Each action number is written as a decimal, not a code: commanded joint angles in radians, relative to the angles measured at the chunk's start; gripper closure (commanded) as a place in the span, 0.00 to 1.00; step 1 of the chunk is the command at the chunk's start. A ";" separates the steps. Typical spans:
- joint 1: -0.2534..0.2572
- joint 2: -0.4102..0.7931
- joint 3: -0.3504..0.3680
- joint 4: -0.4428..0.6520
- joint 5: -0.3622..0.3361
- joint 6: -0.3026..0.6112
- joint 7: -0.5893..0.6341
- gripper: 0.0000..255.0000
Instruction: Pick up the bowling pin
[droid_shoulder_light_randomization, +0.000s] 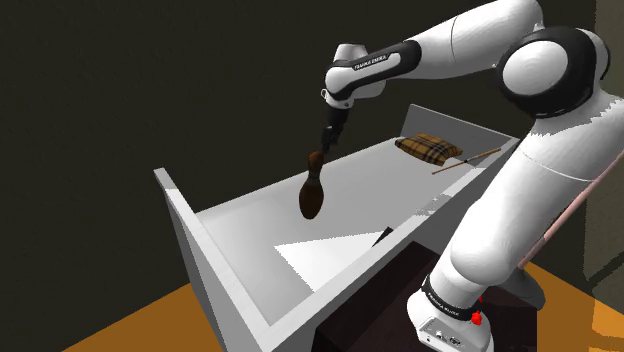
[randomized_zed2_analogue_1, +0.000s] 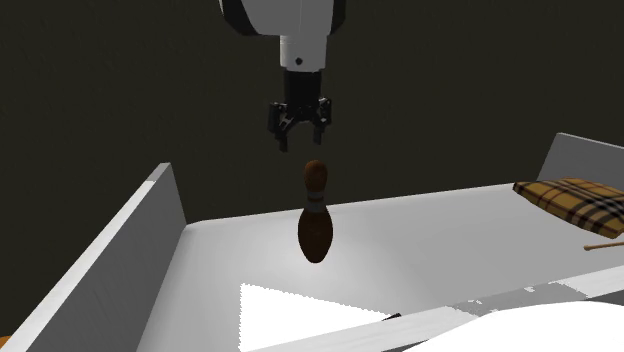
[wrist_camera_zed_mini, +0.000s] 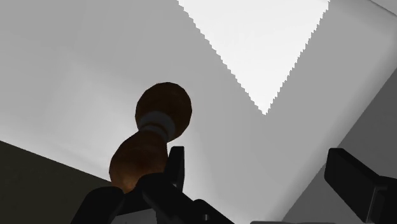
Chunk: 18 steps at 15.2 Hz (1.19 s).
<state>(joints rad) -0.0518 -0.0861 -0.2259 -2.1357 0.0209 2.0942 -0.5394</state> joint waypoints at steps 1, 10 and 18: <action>-0.007 0.067 -0.013 0.039 0.008 0.026 -0.039 0.00; -0.065 0.411 -0.030 0.324 0.068 0.077 -0.189 0.00; -0.082 0.503 -0.021 0.348 0.089 0.142 -0.215 0.00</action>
<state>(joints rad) -0.1355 0.4123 -0.2487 -1.7808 0.1083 2.2252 -0.7563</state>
